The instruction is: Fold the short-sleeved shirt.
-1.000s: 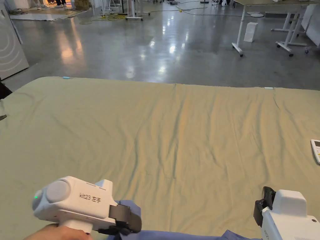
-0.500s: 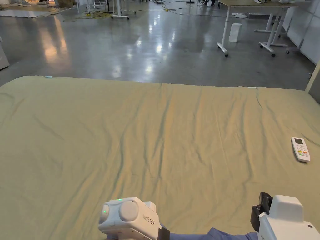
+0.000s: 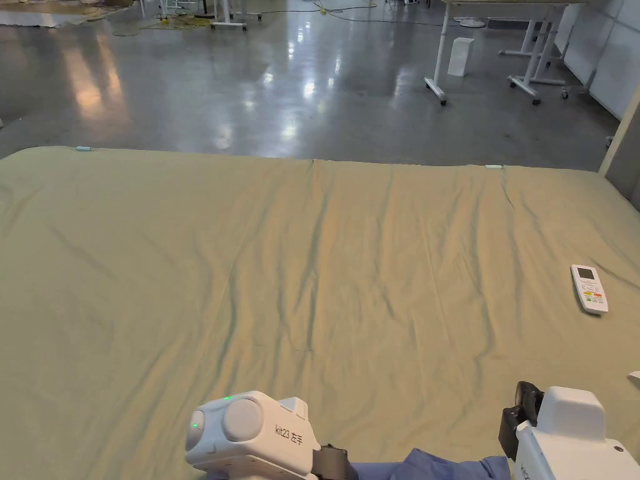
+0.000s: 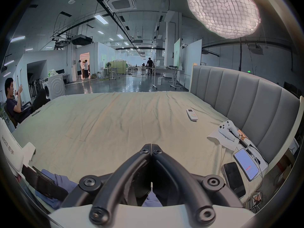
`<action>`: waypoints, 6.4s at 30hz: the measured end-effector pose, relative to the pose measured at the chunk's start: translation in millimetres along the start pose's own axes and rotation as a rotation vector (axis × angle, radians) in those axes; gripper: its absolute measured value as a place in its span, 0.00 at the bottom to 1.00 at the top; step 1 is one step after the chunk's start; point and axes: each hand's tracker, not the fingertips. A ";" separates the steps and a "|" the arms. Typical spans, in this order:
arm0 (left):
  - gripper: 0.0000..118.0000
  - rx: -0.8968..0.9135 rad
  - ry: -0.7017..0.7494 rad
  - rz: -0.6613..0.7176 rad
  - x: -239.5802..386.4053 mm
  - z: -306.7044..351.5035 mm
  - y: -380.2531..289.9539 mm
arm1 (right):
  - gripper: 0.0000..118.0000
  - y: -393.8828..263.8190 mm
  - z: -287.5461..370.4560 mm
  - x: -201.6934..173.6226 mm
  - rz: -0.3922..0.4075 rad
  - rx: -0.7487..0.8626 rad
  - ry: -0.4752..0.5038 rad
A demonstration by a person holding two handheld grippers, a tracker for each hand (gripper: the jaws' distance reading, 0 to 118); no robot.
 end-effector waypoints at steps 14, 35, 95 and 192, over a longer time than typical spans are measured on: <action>0.15 0.046 0.081 -0.125 -0.8 -5.5 -12.9 | 0.00 -0.9 -3.5 3.8 -0.007 -0.012 -0.008; 0.10 0.068 0.027 -0.167 23.5 -20.3 -26.7 | 0.00 -1.2 -1.2 1.7 -0.007 -0.022 0.003; 0.11 0.257 0.167 -0.066 -71.4 184.5 -34.8 | 0.00 15.7 4.4 -23.9 0.012 0.085 0.085; 0.03 0.991 0.519 -0.284 -55.8 132.4 -58.8 | 0.00 -71.1 24.1 -111.1 0.192 -0.052 0.279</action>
